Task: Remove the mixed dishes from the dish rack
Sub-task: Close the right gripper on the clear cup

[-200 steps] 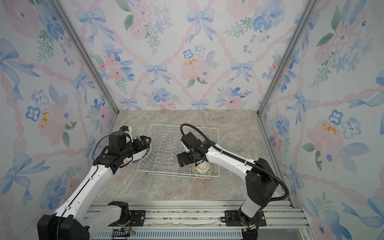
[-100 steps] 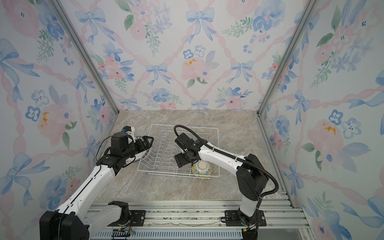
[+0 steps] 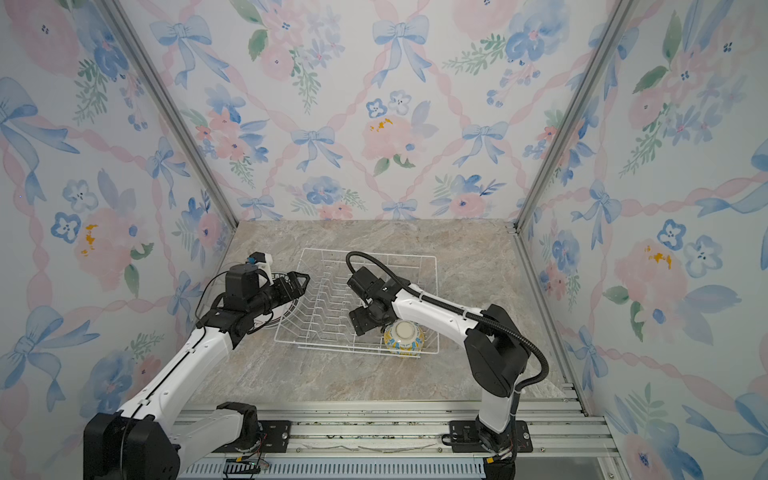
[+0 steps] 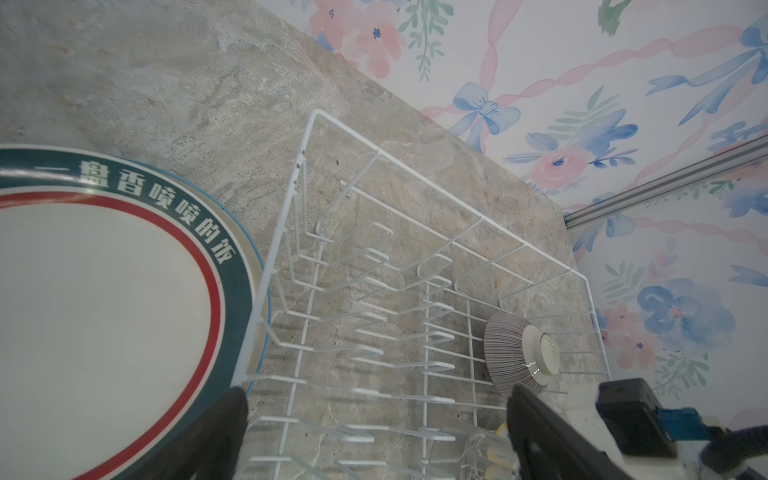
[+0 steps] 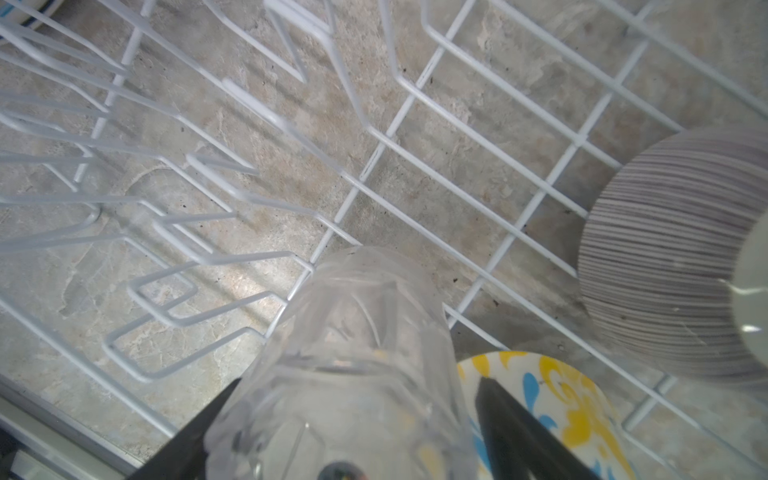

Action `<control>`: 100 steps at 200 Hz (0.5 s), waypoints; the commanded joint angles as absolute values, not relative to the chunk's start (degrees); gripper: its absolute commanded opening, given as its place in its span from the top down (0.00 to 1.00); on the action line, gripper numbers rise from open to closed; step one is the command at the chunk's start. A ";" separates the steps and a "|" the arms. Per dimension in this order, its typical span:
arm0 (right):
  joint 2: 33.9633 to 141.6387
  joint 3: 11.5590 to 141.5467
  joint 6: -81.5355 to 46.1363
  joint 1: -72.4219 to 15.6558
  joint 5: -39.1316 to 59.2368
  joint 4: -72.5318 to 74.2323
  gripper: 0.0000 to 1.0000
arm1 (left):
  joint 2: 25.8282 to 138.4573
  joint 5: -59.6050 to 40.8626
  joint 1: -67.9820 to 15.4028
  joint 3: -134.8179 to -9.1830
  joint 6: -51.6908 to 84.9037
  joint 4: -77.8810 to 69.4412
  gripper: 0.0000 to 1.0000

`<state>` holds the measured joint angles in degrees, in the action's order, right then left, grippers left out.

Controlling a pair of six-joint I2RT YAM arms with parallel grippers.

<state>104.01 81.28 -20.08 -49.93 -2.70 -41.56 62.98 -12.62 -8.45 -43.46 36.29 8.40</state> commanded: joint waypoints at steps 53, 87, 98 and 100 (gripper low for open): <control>106.17 83.40 -19.69 -50.27 -4.81 -42.01 0.21 | 64.46 -14.24 -9.29 -42.63 37.44 6.31 0.02; 106.00 83.50 -19.78 -50.16 -4.68 -41.92 0.29 | 64.43 -14.12 -9.85 -42.63 37.62 6.15 0.02; 105.70 83.39 -19.78 -50.10 -4.50 -41.76 0.32 | 64.32 -14.06 -10.00 -42.63 37.66 6.12 0.02; 105.66 83.40 -19.78 -50.05 -4.49 -41.75 0.32 | 64.33 -14.11 -10.04 -42.63 37.67 6.03 0.02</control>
<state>105.34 81.87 -19.94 -49.93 -3.92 -41.39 64.14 -13.39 -9.61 -43.27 36.75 7.14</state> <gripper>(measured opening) 0.706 0.979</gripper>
